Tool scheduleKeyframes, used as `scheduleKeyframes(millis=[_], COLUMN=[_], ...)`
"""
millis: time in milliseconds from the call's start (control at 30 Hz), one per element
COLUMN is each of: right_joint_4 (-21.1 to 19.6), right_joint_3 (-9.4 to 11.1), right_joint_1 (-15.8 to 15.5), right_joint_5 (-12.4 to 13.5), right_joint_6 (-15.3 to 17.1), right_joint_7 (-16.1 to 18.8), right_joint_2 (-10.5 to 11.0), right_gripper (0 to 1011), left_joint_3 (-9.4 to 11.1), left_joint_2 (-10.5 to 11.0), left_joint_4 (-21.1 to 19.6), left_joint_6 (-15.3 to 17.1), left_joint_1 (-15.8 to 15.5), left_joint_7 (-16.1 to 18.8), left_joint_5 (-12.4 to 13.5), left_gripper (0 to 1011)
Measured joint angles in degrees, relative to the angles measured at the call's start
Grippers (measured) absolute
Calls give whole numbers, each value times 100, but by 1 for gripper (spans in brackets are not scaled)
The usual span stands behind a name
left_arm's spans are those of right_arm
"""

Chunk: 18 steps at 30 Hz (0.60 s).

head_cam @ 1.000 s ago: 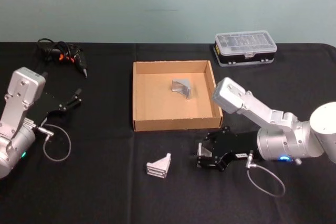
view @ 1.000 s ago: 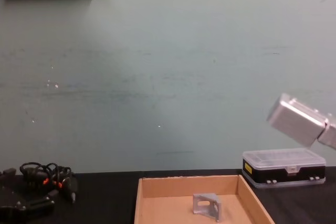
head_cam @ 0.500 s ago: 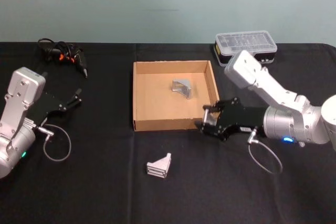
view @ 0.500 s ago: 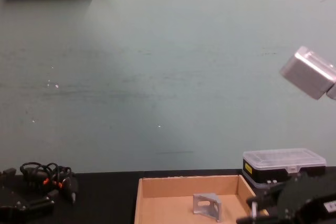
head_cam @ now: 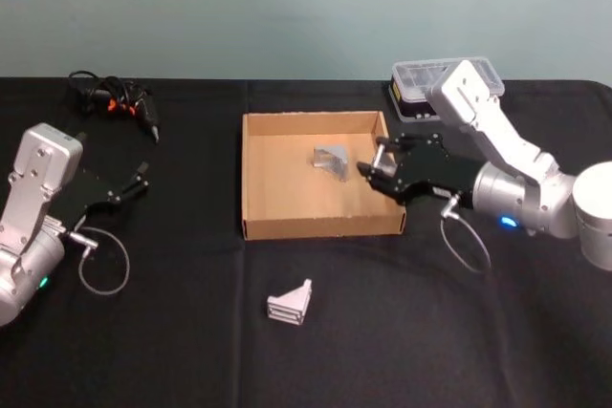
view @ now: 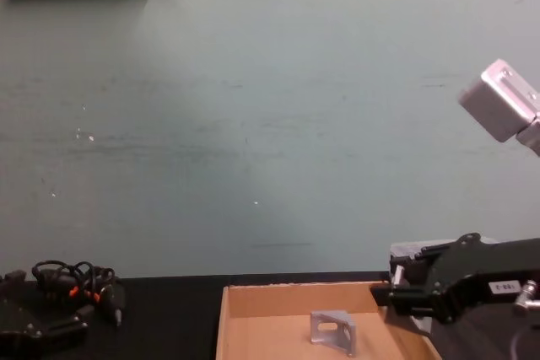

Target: Use one hand to pick up the angle iron from the table and place it into the box.

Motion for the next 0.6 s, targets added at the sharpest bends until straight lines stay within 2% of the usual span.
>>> scheduleKeyframes(millis=[267,600], right_joint_4=[772,1944], right_joint_3=[10,-51], right_joint_1=[339,960], right_joint_5=[-136,-255], right_joint_6=[-373,-847], right_joint_7=[61,446], right_joint_2=[-384,-963], right_gripper=[453,453], left_joint_3=[0,0], left_joint_2=[0,0], left_joint_4=[0,0], left_joint_6=[0,0], left_joint_1=[0,0], left_joint_7=[0,0], left_joint_5=[0,0], left_gripper=[1000,1000])
